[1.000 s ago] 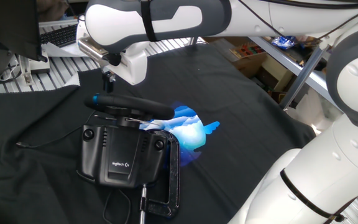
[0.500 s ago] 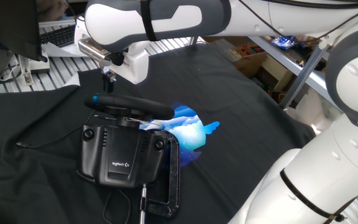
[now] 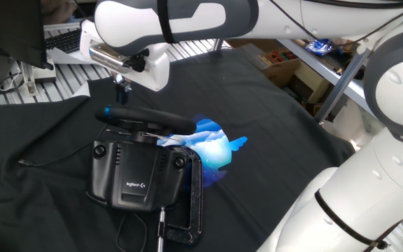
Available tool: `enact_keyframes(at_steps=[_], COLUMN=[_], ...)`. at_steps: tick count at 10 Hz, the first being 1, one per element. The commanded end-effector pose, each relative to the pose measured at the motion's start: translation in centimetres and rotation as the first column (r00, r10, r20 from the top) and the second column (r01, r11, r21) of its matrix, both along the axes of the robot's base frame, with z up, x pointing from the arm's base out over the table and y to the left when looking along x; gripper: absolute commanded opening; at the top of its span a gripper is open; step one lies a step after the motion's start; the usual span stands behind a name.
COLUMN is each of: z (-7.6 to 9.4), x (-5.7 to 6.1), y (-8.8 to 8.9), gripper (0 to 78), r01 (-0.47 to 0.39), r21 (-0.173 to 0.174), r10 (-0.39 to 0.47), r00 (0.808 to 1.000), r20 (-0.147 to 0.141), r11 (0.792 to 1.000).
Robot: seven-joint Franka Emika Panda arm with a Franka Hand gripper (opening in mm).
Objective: Rotate the steering wheel 90 degrees clockwise
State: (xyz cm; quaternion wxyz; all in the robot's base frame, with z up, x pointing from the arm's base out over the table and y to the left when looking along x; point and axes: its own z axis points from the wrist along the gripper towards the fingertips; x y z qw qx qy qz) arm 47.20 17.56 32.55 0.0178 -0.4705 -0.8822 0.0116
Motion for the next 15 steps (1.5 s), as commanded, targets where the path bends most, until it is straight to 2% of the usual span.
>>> enact_keyframes(at_steps=[1, 4, 5, 7, 9, 15], z=[0.5, 0.6, 0.7, 1.0, 1.0, 0.7], x=[0.2, 0.5, 0.8, 1.3, 1.5, 1.9], y=[0.0, 0.0, 0.1, 0.2, 0.2, -0.1], gripper=[1.5, 1.5, 1.5, 1.5, 1.5, 1.5], r01=[-0.501, -0.517, -0.535, -0.552, -0.577, -0.601], r21=[0.029, 0.008, 0.015, 0.017, 0.004, 0.001], r10=[0.502, 0.515, 0.533, 0.55, 0.574, 0.596], r00=[0.863, 0.852, 0.84, 0.829, 0.811, 0.793], r20=[-0.066, -0.093, -0.099, -0.103, -0.116, -0.127], r11=[0.865, 0.856, 0.845, 0.834, 0.817, 0.799])
